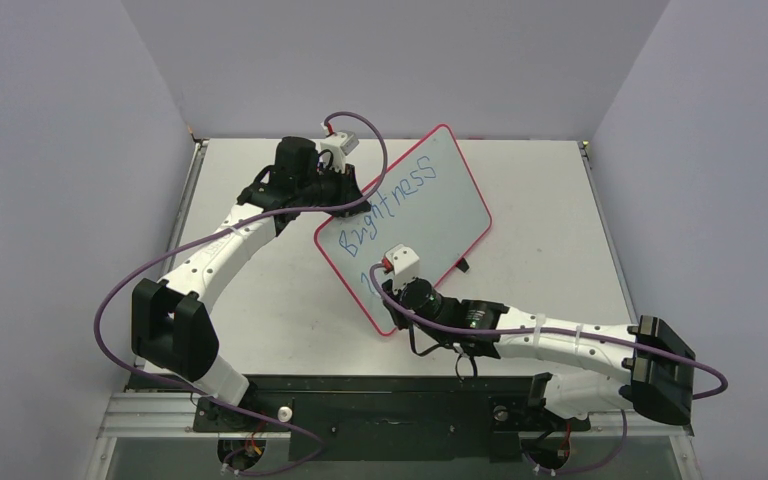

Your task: Write a sentence on the whiteboard

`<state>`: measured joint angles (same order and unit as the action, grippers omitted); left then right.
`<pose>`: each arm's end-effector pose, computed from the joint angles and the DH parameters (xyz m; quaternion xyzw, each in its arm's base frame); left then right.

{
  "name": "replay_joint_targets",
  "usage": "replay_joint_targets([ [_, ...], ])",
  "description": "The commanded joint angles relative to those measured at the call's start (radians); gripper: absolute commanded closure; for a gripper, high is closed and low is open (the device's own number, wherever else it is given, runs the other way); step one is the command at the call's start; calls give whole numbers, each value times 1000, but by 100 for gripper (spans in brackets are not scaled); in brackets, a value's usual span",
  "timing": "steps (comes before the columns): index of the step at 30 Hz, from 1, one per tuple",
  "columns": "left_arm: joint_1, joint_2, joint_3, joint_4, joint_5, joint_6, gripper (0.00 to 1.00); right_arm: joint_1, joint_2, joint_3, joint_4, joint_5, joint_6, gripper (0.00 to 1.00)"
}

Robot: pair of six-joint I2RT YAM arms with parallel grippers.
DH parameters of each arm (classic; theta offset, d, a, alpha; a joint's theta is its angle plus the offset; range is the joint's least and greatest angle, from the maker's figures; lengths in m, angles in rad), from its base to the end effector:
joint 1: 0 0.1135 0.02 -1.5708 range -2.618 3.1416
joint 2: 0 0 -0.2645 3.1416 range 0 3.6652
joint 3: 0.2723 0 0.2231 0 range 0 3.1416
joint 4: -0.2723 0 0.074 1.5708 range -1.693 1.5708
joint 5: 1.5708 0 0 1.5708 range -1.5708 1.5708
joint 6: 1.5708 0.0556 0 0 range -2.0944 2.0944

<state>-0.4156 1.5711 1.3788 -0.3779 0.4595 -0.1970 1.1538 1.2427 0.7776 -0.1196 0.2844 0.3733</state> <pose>0.3072 -0.1625 0.3290 0.2018 0.8374 -0.3314 0.3851 0.1195 0.2313 0.2508 -0.2697 0.8320 0.2338 0.4248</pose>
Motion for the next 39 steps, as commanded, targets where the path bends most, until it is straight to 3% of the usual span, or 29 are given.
replay_joint_targets([
  [1,21,-8,22,99,-178,111,100,6,17,61,-20,64,-31,100],
  [8,21,-12,23,96,-180,113,100,5,47,146,-61,111,-56,100],
  [21,21,-18,25,96,-175,111,100,14,-49,177,-32,4,-68,100],
  [39,20,-26,23,94,-169,111,100,-23,100,228,17,-32,-62,100],
])
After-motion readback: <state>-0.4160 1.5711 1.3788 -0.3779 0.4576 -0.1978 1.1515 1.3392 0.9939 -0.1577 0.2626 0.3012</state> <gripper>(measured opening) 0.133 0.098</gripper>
